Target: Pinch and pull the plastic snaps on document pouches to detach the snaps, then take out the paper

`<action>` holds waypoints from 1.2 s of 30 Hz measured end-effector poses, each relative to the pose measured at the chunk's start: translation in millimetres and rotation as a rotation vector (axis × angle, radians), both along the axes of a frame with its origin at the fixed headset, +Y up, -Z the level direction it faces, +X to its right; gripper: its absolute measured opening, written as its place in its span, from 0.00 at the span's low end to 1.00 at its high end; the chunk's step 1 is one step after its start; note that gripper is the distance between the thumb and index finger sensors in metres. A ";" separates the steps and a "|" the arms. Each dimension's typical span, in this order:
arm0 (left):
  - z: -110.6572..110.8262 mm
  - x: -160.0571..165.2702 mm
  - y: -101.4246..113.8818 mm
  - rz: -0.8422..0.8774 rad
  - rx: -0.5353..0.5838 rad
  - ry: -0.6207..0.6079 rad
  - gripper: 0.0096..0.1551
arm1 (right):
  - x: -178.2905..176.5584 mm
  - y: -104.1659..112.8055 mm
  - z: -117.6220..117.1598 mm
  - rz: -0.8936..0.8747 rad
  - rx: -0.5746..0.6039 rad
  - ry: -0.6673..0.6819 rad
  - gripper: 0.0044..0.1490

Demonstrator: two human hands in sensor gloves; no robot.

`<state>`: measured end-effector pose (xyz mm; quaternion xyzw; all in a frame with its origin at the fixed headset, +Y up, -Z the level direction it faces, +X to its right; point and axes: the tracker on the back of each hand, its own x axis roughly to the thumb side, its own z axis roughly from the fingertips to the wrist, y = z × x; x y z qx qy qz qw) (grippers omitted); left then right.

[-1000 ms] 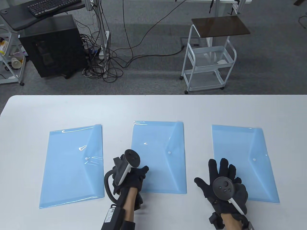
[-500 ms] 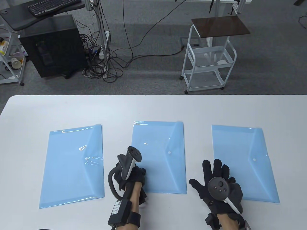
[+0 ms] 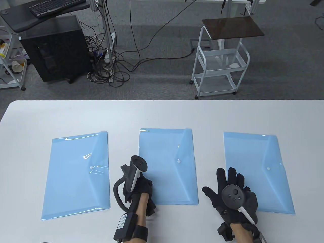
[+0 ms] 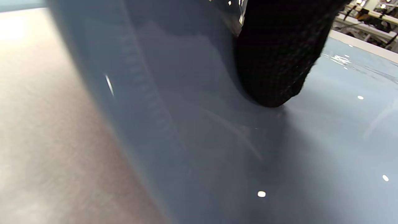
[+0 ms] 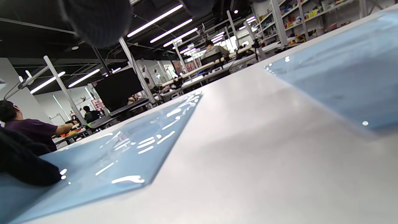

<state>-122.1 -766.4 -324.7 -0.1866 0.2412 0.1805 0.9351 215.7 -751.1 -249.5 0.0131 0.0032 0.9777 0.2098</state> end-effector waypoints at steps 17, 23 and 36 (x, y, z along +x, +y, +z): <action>28.8 -32.1 35.0 0.464 0.164 -0.042 0.23 | 2.1 0.9 1.9 0.003 0.020 -0.011 0.60; 56.1 -43.1 64.1 0.503 0.244 -0.094 0.23 | 3.3 3.1 2.3 0.001 0.035 -0.021 0.60; 99.0 -35.9 31.3 0.688 0.127 -0.113 0.24 | 5.1 5.1 2.8 0.001 0.048 -0.032 0.59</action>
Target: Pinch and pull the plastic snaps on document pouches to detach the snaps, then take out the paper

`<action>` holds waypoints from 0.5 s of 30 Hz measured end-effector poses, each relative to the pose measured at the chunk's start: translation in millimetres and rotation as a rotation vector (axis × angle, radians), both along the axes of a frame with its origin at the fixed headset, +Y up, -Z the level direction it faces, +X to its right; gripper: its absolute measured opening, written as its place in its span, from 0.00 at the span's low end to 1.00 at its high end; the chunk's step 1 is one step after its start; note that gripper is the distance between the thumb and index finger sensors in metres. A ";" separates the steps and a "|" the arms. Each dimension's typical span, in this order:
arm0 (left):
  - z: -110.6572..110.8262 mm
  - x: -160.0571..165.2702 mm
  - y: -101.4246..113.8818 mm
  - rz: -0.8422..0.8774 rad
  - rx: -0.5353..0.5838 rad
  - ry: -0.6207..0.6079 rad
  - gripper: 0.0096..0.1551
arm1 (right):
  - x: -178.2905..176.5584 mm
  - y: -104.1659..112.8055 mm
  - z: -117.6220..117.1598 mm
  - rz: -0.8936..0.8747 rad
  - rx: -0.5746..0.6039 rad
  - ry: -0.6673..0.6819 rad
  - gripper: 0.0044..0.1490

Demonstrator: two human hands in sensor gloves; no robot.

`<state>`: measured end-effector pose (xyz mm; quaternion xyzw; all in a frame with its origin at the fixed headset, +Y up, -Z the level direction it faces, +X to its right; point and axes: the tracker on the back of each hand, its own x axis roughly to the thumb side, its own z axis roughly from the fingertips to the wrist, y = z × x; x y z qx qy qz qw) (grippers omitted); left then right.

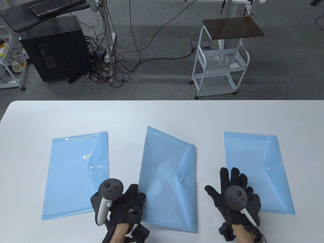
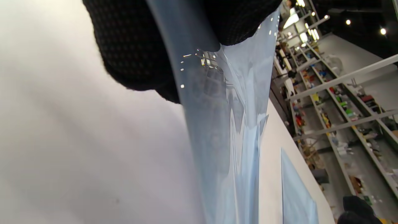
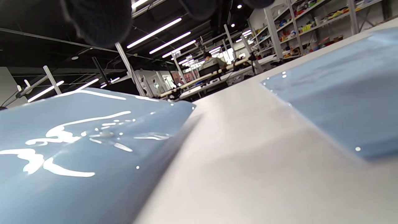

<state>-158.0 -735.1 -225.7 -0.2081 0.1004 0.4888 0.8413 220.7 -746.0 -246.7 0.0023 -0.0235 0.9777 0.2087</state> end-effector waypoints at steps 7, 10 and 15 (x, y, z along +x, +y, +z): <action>1.3 2.4 -22.5 -0.014 -0.069 -0.002 0.25 | -0.4 -0.1 0.3 0.004 0.002 0.000 0.59; 1.8 2.2 -29.3 -0.023 -0.102 0.005 0.25 | -2.2 -0.8 0.2 0.015 -0.004 0.002 0.59; 1.8 2.6 -34.5 -0.061 -0.130 0.003 0.26 | -7.6 -0.4 1.6 0.027 -0.004 0.018 0.59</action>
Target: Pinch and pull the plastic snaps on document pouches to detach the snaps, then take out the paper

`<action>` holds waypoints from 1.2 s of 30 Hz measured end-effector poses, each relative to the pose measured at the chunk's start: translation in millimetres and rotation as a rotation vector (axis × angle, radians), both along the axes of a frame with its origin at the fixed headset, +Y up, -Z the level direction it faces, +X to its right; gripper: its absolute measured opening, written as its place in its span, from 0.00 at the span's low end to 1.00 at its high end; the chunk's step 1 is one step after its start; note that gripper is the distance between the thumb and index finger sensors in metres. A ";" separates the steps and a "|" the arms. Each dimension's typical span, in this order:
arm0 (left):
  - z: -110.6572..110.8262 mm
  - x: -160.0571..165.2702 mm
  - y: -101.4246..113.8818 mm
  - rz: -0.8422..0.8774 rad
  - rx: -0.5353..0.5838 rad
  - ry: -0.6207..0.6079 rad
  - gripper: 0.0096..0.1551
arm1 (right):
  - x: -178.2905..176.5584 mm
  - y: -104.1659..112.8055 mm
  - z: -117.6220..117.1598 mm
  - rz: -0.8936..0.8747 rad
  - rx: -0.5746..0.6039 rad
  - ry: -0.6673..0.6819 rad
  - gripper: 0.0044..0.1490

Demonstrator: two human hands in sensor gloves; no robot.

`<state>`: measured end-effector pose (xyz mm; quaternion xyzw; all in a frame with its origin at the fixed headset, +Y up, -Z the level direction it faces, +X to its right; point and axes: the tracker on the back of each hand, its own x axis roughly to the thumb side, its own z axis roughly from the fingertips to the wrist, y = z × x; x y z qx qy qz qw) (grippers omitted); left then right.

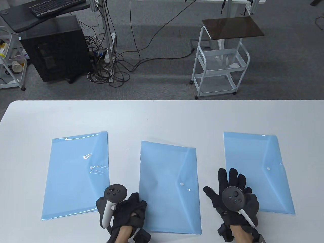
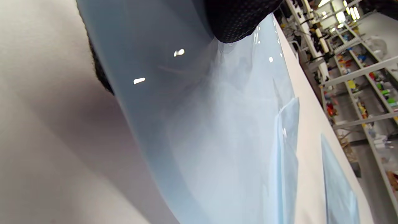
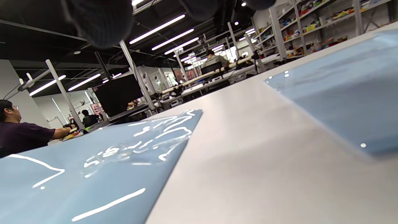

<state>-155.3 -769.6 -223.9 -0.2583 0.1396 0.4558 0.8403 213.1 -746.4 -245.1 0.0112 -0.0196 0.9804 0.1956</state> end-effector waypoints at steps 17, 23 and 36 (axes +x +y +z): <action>-1.1 3.4 -4.0 -0.104 -0.017 0.002 0.28 | -59.2 20.4 -8.1 0.080 -0.157 0.176 0.64; -0.5 3.8 -4.6 -0.108 -0.013 0.001 0.29 | -91.8 15.9 -27.1 0.165 -0.243 0.199 0.65; -0.1 5.0 -4.8 -0.113 -0.008 -0.001 0.32 | -125.3 -16.7 -54.7 0.322 -0.385 0.208 0.69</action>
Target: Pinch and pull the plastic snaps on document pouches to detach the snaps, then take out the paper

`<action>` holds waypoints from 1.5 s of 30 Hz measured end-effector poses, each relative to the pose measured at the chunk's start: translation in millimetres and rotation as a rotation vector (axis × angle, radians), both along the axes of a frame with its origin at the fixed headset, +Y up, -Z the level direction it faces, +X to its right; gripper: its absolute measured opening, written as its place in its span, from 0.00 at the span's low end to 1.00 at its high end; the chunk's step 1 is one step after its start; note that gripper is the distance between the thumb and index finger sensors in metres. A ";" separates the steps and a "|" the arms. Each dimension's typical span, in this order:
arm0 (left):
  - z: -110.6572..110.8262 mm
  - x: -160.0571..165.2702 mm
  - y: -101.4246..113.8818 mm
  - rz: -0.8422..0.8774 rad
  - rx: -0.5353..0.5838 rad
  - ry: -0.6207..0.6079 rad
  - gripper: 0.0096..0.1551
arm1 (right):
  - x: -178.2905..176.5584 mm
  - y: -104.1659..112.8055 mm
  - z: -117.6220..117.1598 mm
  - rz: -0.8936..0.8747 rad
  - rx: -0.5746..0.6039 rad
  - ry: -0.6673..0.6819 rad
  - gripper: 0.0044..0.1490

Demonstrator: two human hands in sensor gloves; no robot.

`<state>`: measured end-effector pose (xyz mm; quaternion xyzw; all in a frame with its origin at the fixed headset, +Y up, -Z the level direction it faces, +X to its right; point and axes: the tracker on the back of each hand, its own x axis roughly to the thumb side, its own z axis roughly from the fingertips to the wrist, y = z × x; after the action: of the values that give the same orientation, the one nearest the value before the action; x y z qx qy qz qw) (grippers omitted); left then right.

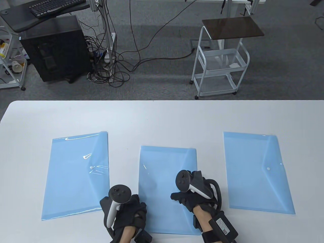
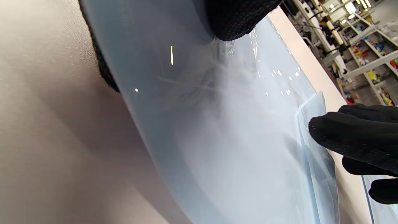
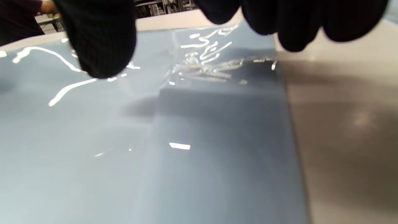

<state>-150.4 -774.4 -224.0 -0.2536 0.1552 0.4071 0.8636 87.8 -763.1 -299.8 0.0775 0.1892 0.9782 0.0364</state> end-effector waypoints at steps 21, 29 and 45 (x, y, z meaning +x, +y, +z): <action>0.8 1.4 -0.1 -0.021 0.005 -0.006 0.31 | -54.5 -25.7 -9.2 0.441 0.115 0.170 0.48; 0.2 1.9 -0.1 -0.027 0.005 -0.007 0.30 | -54.9 -23.6 -7.8 0.436 0.085 0.155 0.46; -0.2 -0.2 -1.3 -0.033 -0.013 0.002 0.29 | -55.1 -25.9 -12.5 0.376 0.190 0.144 0.36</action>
<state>-150.6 -775.7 -224.2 -0.2562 0.1629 0.3923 0.8683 32.7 -789.0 -312.3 0.1136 0.1096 0.9731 -0.1676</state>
